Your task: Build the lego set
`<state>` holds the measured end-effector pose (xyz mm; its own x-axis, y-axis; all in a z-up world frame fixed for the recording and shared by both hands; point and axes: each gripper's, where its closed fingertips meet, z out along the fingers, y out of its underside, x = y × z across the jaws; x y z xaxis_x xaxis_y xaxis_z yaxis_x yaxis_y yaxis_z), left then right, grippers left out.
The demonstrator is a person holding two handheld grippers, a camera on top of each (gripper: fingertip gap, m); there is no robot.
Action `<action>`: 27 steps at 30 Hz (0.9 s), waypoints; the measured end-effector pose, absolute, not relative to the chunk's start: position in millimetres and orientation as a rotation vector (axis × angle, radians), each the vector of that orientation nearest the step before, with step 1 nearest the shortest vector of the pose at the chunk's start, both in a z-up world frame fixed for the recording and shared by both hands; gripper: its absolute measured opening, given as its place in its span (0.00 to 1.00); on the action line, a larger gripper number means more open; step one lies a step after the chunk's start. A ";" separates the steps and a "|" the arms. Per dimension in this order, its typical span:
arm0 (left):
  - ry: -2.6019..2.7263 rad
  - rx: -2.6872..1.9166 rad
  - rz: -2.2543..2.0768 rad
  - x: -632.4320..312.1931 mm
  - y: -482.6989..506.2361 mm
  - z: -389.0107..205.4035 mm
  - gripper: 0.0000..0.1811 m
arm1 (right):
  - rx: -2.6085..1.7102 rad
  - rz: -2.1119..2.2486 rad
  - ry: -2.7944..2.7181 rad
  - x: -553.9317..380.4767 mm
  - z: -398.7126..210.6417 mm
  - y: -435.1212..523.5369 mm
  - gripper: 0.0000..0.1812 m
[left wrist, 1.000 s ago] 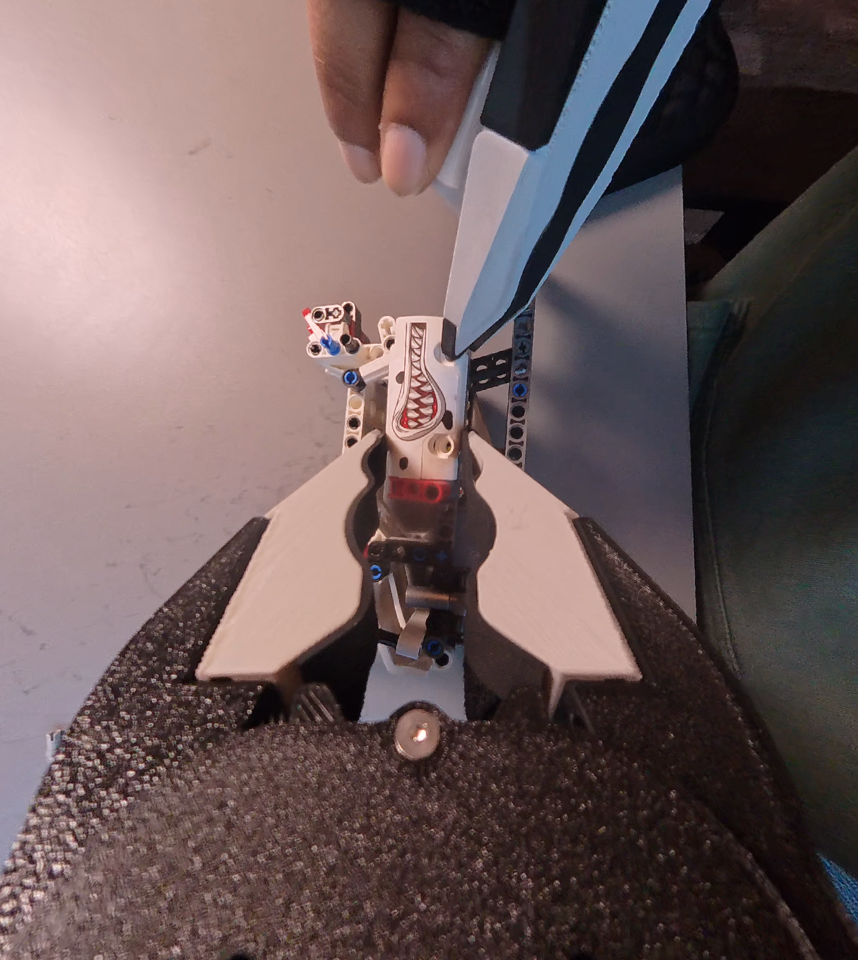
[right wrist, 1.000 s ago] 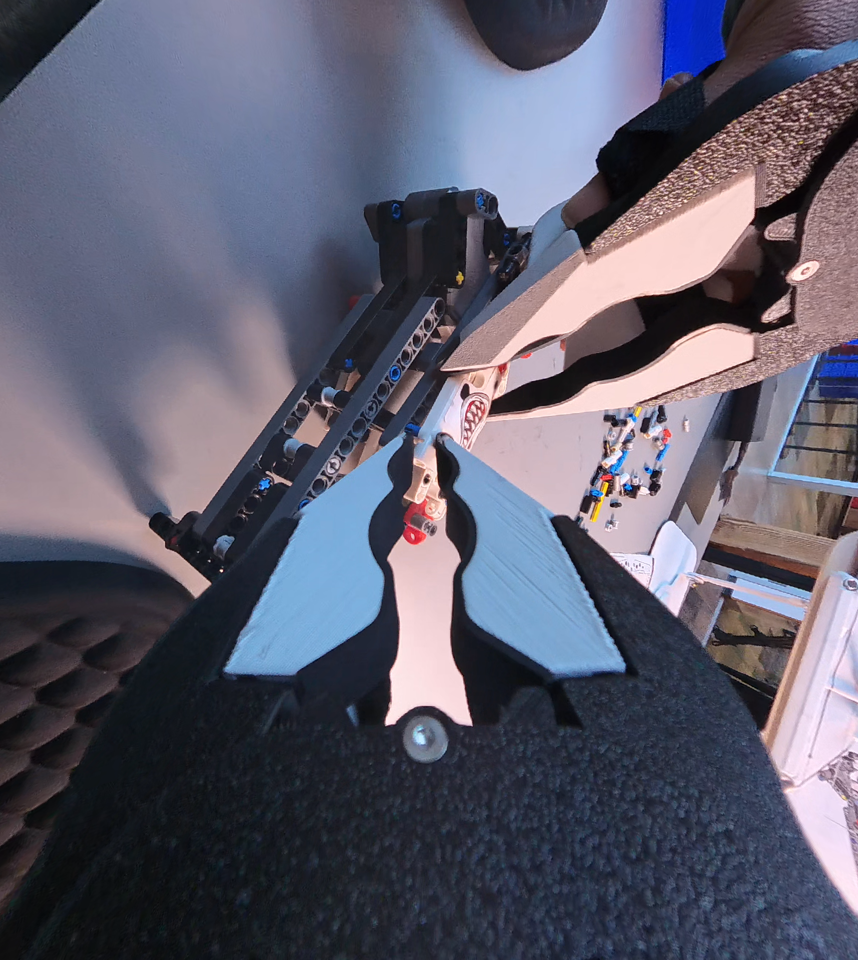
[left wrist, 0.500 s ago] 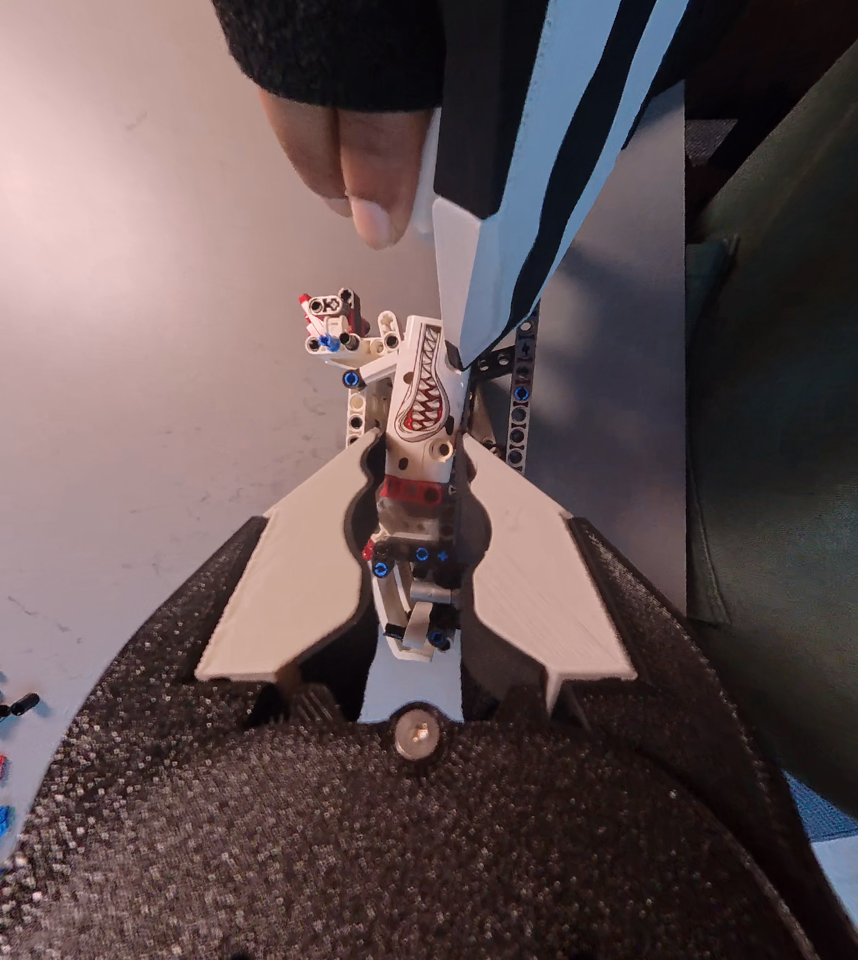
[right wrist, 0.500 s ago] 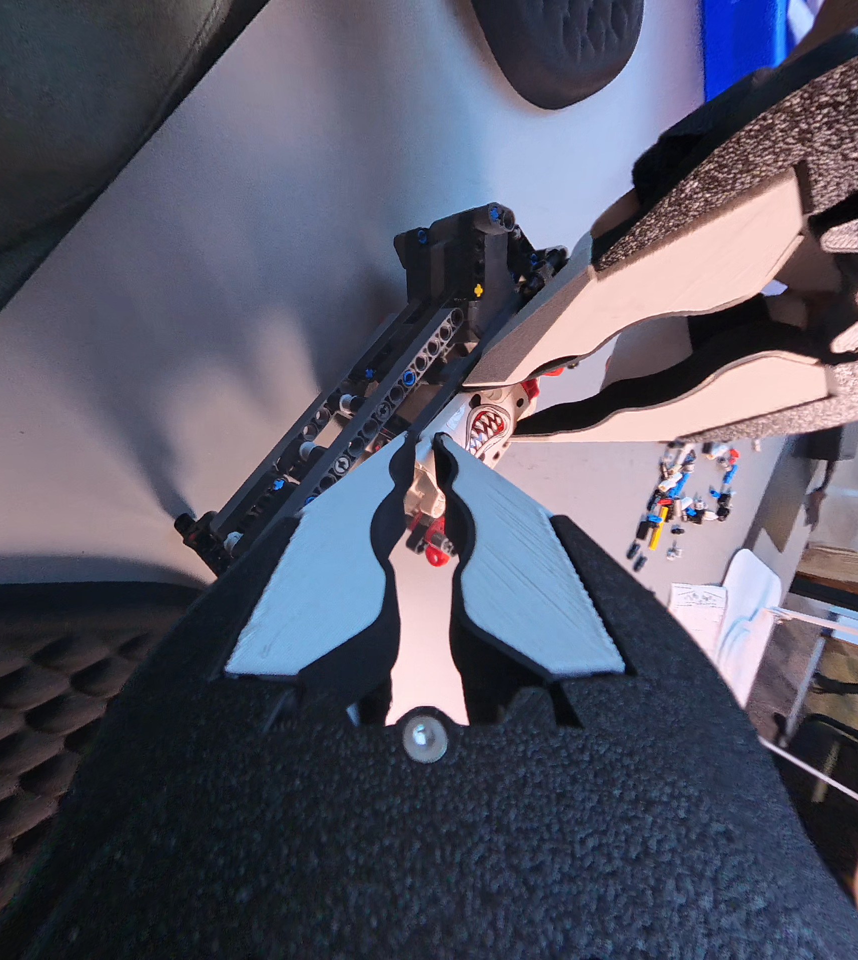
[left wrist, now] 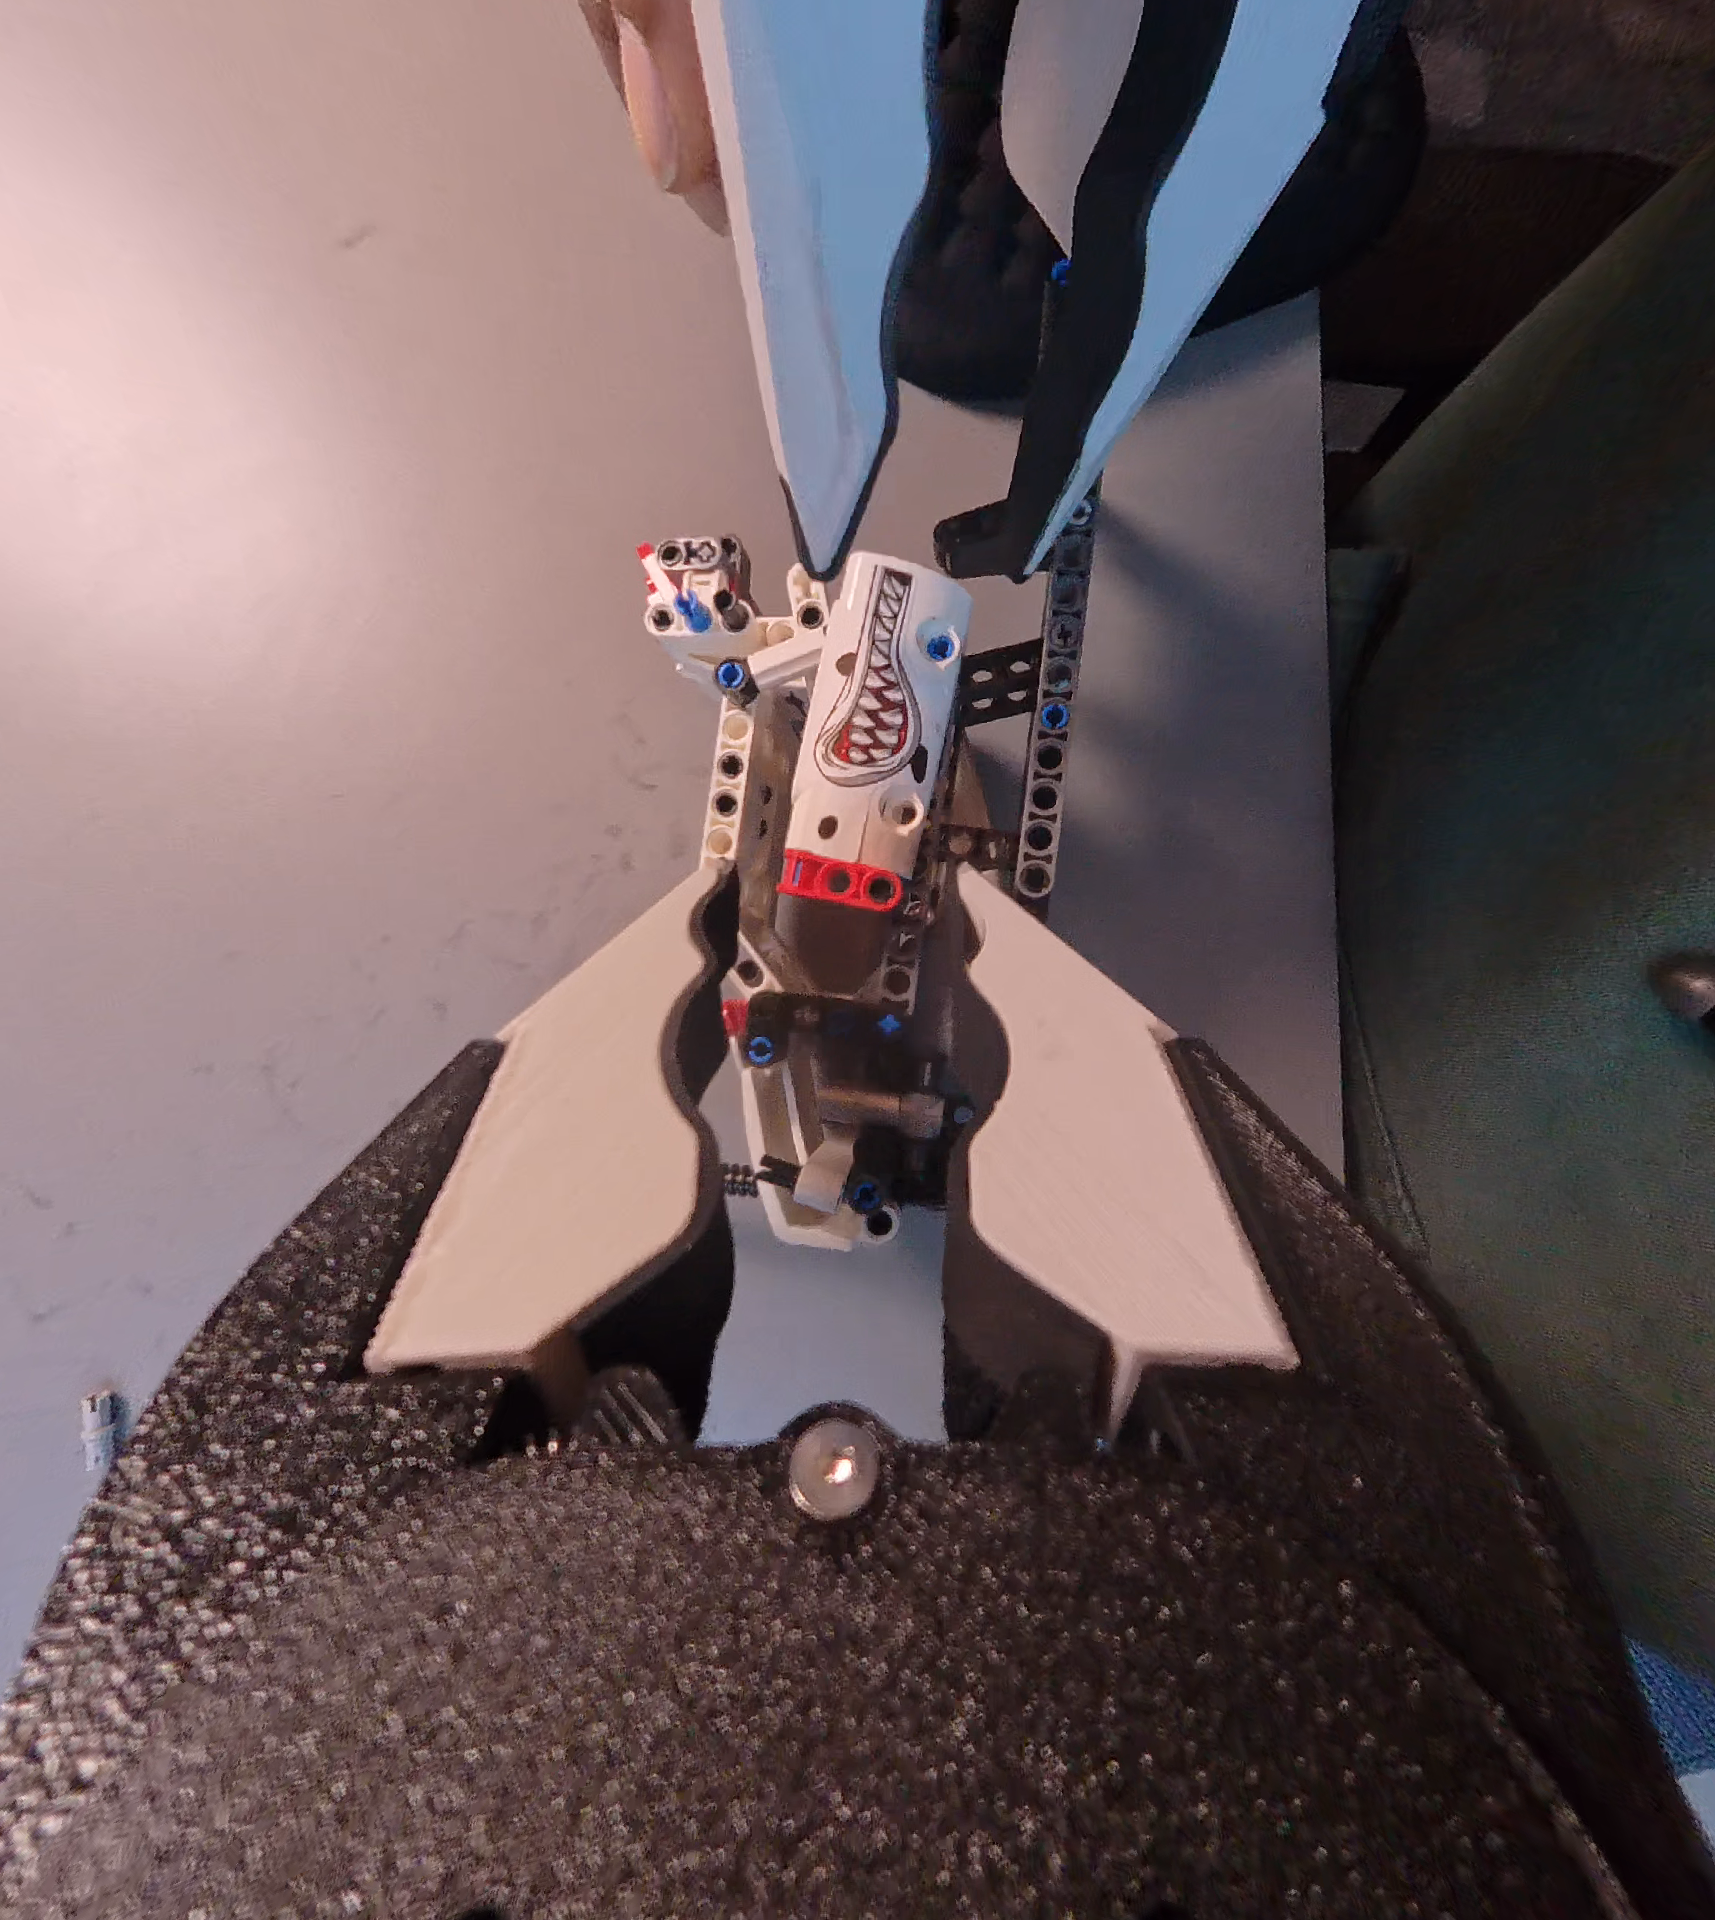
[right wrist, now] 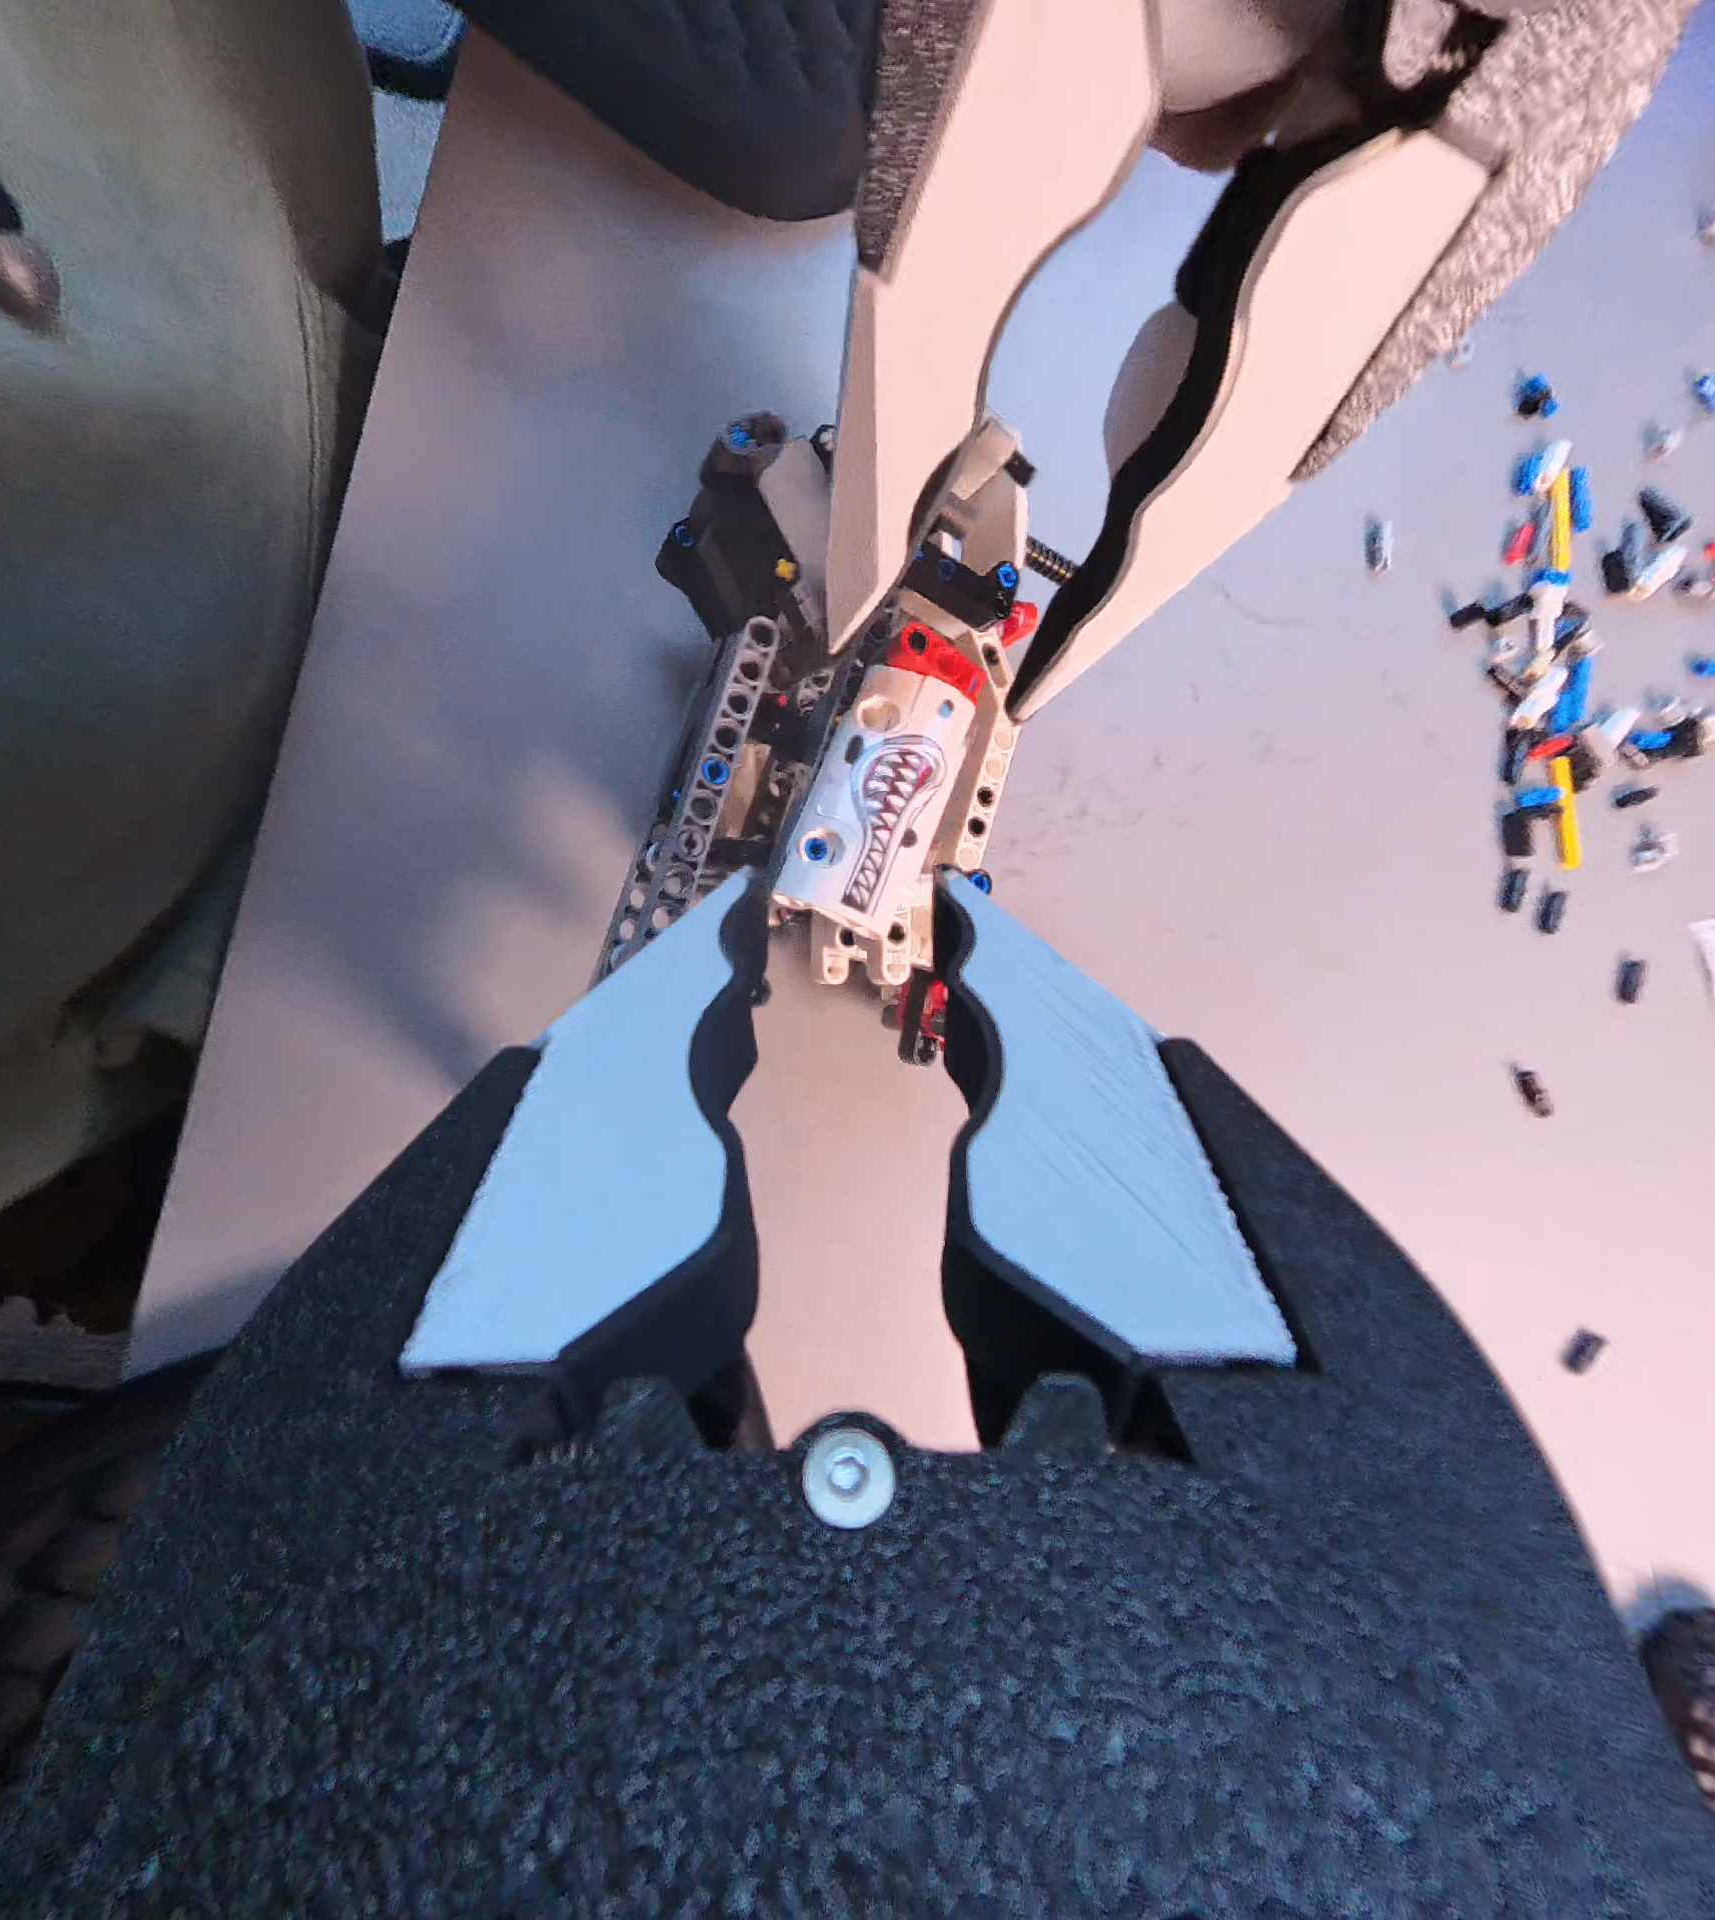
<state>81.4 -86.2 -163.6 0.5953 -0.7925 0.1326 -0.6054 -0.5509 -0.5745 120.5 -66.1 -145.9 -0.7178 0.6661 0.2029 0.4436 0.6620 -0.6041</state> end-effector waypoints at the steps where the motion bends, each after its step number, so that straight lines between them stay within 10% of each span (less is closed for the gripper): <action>1: 1.105 -2.338 -0.524 80.9 -85.7 -165.0 0.21 | -0.915 0.753 -2.468 118.2 -147.7 -64.6 0.18; 27: 1.023 -2.162 -0.607 87.0 -89.2 -165.0 0.14 | -0.872 0.630 -2.486 113.8 -159.3 -71.0 0.13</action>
